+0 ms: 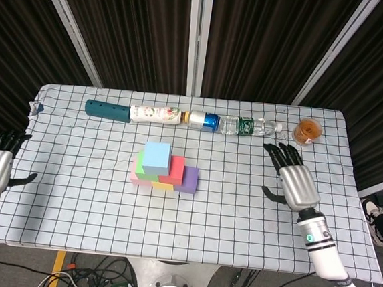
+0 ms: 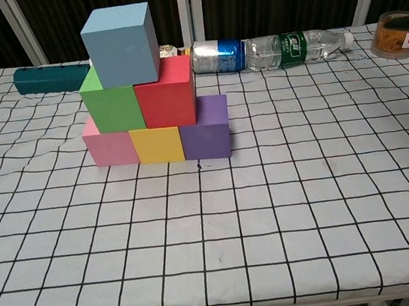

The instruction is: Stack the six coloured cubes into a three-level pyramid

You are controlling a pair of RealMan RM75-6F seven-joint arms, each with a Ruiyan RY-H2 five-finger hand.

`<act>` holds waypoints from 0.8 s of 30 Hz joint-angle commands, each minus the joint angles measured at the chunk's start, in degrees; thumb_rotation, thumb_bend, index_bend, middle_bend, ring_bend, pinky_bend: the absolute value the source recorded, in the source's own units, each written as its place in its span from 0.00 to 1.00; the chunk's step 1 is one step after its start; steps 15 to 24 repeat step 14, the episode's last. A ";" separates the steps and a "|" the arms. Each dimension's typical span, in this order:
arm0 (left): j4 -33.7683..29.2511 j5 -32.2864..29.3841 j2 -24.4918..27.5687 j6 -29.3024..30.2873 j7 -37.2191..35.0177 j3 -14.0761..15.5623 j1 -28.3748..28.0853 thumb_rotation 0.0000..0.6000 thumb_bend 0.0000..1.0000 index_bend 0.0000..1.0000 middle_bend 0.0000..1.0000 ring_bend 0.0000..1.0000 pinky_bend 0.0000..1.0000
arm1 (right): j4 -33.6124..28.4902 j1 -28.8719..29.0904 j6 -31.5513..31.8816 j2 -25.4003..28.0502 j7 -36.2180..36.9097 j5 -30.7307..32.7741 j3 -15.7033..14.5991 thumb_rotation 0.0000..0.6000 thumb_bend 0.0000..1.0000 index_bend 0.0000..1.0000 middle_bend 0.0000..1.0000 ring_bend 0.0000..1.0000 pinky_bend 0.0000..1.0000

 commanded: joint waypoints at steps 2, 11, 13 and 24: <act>0.09 4.04 -2.09 5.76 0.71 3.68 5.04 1.00 0.10 0.19 0.13 0.06 0.06 | 10.60 -7.93 6.15 -1.90 7.33 -6.93 -5.49 1.00 0.20 0.00 0.04 0.00 0.00; -1.36 6.86 -4.36 10.26 2.40 6.62 10.31 1.00 0.10 0.18 0.13 0.06 0.06 | 17.79 -16.63 13.72 -6.19 15.48 -10.66 -7.37 1.00 0.20 0.00 0.04 0.00 0.00; -1.42 7.27 -4.97 10.60 3.32 6.76 10.83 1.00 0.10 0.18 0.13 0.06 0.06 | 17.44 -17.61 13.98 -5.90 15.87 -11.04 -7.52 1.00 0.20 0.00 0.04 0.00 0.00; -1.49 7.44 -5.12 10.53 3.48 6.84 10.95 1.00 0.10 0.18 0.13 0.06 0.06 | 17.19 -17.93 14.03 -5.74 15.80 -11.15 -7.52 1.00 0.20 0.00 0.04 0.00 0.00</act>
